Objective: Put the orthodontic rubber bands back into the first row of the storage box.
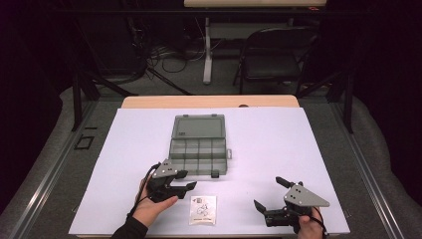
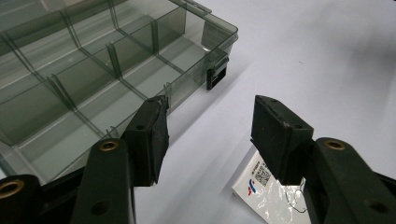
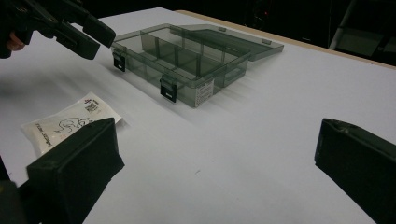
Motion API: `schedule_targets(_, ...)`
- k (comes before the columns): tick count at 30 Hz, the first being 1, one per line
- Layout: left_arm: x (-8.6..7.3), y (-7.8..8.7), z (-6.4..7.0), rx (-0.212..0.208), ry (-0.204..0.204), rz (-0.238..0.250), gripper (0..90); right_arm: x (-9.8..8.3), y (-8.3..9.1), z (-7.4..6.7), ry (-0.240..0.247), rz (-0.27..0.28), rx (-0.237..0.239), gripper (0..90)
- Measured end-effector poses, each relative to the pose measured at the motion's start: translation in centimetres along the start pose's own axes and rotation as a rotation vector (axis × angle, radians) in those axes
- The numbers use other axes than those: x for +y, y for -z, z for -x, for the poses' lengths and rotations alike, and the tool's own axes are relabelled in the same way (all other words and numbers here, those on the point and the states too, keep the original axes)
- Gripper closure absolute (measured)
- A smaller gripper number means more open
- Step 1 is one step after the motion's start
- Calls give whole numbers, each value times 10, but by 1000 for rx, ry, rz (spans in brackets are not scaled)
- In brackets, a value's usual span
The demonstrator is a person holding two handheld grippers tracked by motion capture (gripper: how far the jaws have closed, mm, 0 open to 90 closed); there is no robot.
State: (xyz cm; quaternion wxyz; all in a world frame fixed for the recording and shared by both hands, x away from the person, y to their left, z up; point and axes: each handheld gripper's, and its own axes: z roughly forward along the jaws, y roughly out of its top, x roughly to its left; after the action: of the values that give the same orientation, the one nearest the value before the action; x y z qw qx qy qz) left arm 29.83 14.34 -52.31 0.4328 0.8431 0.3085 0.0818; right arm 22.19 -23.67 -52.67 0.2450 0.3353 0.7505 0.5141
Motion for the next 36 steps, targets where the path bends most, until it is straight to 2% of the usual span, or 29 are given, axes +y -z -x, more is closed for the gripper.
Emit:
schedule_targets(6,-3,-6,3,-10,-14,-30,473,0,-1,-1,-2,11,1,0)
schedule_targets(7,-3,-7,3,-24,-17,-34,475,0,0,-1,-1,6,3,0)
schedule_targets(11,-5,-12,5,-54,-42,-66,547,0,0,-1,-1,-2,4,0)
schedule_targets(17,-7,-21,9,-88,-41,-108,616,0,0,0,-4,2,5,0)
schedule_targets(25,-9,-30,13,-100,-67,-147,654,0,0,0,-4,3,6,0)
schedule_targets(30,-11,-32,15,-115,-70,-157,700,0,-1,0,-5,11,6,0)
schedule_targets(36,-12,-34,18,-126,-93,-179,774,0,0,0,-11,-4,11,0)
